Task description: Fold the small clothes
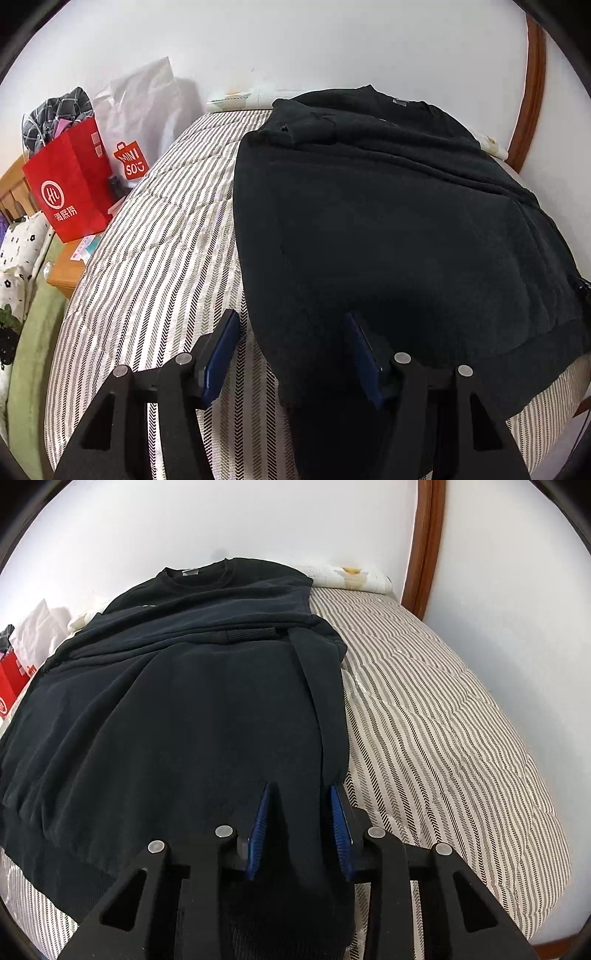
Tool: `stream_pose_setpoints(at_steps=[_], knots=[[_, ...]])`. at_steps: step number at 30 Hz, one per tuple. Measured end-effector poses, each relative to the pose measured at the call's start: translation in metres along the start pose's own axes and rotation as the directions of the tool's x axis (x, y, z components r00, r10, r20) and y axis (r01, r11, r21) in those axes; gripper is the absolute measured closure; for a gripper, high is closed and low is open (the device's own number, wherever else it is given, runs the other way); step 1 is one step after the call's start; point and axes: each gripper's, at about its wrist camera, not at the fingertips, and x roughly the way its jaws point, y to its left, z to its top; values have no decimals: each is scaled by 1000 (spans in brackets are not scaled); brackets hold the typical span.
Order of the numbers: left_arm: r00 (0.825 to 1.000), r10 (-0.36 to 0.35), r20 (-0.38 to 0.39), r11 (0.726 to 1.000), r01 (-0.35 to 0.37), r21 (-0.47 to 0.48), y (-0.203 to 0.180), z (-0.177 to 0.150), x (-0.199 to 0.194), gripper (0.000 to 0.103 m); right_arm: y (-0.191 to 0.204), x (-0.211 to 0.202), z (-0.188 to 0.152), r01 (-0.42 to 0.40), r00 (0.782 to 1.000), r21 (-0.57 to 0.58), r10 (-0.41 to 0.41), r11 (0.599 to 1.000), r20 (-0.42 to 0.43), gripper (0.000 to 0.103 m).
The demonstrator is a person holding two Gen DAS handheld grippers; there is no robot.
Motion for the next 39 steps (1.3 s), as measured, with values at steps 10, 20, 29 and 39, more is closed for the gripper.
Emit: stream_pose_setpoints(at_steps=[10,20,29,39], knots=[[1000,-1,1,1000,1,3,-3,-1,-1,46,3,0,0,28,1000,-26,-28,999,7,69],[1000,4,4,1000,-4,6,-1,-1,-1,45,4,0,0,28,1000,-24,-28,999,7,69],[1000,8,6,1000,-8,9,-1,0,-1,45,5,0,0,30,1000,-24,-30,999,8,69],[1000,9,8,1000,-9,9,-2,-1,-1,45,4,0,0,32,999,-28,-32,999,9,69]])
